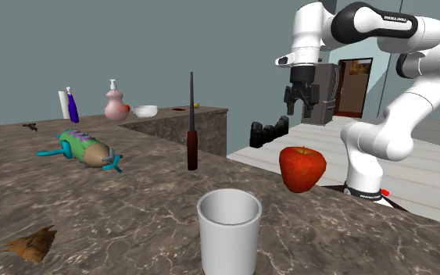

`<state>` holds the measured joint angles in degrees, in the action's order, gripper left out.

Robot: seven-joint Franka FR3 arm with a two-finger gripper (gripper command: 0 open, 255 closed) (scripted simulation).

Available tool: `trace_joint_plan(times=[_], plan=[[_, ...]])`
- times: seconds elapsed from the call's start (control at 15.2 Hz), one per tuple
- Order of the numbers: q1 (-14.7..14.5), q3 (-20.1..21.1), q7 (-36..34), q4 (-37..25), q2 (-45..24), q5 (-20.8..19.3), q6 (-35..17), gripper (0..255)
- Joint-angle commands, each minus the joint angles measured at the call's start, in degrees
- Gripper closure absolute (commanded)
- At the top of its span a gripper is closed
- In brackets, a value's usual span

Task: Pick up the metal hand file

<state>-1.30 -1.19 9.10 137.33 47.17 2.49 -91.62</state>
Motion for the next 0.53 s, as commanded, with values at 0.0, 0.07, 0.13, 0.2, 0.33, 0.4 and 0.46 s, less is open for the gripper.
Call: trace_joint_plan(times=[0.0,0.07,0.13,0.2,0.33,0.4,0.46], plan=[[0.0,0.0,0.0,0.0,0.0,0.0,0.0,0],[0.11,0.89,-1.44,0.22,-1.06,0.39,-2.34,0],[0.25,1.78,-2.87,0.34,-2.2,0.73,-4.66,0],[0.43,2.67,-4.29,0.37,-3.42,1.01,-6.97,0],[0.82,4.43,-7.17,0.16,-6.07,1.37,-11.49,0],[1.06,5.3,-8.62,-0.09,-7.49,1.44,-13.7,0],[1.34,6.18,-10.09,-0.44,-8.97,1.44,-15.87,0]])
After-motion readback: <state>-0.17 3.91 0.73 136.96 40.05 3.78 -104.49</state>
